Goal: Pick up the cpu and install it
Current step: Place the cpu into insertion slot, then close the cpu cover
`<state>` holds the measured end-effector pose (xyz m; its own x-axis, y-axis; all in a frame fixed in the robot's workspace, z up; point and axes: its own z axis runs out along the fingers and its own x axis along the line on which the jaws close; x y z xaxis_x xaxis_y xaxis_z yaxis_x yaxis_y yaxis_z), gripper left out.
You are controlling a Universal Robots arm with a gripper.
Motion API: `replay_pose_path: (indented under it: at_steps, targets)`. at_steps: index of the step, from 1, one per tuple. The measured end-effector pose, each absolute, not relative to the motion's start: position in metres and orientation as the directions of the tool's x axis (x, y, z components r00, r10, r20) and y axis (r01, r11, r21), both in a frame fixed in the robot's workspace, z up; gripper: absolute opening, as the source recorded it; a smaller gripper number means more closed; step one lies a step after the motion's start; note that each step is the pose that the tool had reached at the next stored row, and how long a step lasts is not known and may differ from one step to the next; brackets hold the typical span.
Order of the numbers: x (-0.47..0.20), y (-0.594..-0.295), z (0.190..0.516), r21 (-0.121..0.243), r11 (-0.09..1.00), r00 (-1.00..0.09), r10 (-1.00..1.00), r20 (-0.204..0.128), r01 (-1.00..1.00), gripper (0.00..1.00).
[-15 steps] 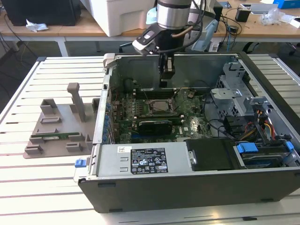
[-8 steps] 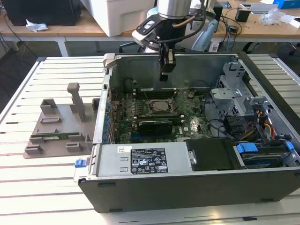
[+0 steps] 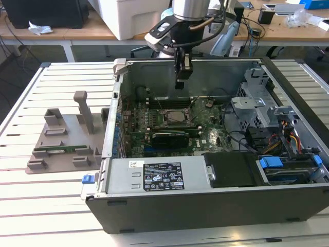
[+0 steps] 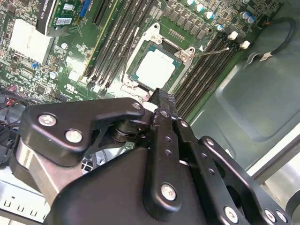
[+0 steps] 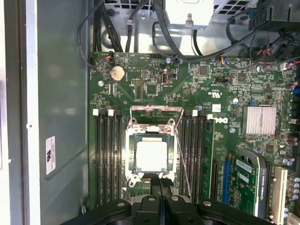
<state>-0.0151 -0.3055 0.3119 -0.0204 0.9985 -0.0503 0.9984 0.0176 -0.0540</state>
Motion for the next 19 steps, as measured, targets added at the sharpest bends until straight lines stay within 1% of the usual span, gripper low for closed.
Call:
replay_pose_path:
  at_steps: [8,19]
  targets:
    - [-0.014,-0.306,0.312,-0.054,0.018,-0.021,0.999,-0.05,0.998,0.11]
    - [0.018,-0.305,0.312,-0.064,0.02,-0.023,0.998,-0.05,0.998,0.11]
